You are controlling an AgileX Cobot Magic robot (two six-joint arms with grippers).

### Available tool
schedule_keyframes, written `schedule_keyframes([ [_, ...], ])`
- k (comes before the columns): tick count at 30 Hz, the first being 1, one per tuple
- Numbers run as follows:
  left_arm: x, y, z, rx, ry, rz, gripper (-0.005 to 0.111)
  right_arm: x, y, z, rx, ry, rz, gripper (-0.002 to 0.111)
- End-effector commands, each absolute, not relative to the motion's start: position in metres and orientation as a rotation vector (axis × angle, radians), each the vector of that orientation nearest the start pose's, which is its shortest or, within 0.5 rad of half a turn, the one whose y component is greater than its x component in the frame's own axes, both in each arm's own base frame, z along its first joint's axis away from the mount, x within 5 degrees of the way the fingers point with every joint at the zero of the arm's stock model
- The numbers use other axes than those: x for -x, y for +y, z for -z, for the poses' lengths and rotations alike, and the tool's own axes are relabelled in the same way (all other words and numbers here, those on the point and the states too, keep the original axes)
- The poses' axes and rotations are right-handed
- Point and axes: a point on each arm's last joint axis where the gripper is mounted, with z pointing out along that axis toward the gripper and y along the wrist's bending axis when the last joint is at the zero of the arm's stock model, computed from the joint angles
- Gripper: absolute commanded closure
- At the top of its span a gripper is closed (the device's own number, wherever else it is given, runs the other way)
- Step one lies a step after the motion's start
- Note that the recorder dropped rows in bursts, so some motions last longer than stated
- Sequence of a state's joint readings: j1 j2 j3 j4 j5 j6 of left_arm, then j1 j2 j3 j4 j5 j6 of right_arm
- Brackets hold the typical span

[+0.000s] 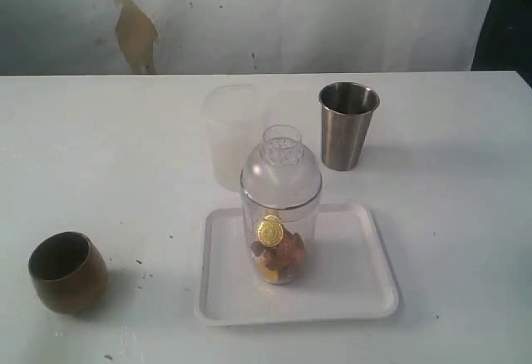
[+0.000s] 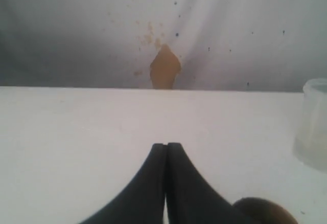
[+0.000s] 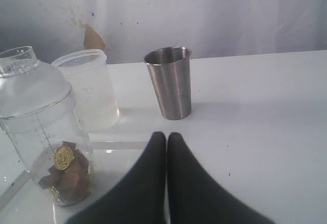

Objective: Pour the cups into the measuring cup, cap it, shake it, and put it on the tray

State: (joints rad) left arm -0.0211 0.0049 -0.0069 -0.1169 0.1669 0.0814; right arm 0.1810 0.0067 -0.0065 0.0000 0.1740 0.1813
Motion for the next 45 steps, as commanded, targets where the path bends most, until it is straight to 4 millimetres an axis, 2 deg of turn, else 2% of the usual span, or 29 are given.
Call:
schedule_keyframes([
  [1,-0.055,-0.003,-0.191,-0.033,1.731,0.032,0.107,-0.055,0.01,-0.198,0.007,1.662,-0.266,0.108],
  [30,-0.055,-0.003,-0.191,-0.033,1.731,0.032,0.107,-0.055,0.01,-0.198,0.008,1.661,-0.265,0.108],
  [35,-0.055,-0.003,-0.191,-0.033,1.731,0.032,0.107,-0.055,0.01,-0.199,0.052,1.645,-0.224,0.108],
  [45,-0.055,-0.003,-0.191,-0.033,1.731,0.032,0.107,-0.053,0.009,-0.182,0.177,1.817,-0.112,0.108],
])
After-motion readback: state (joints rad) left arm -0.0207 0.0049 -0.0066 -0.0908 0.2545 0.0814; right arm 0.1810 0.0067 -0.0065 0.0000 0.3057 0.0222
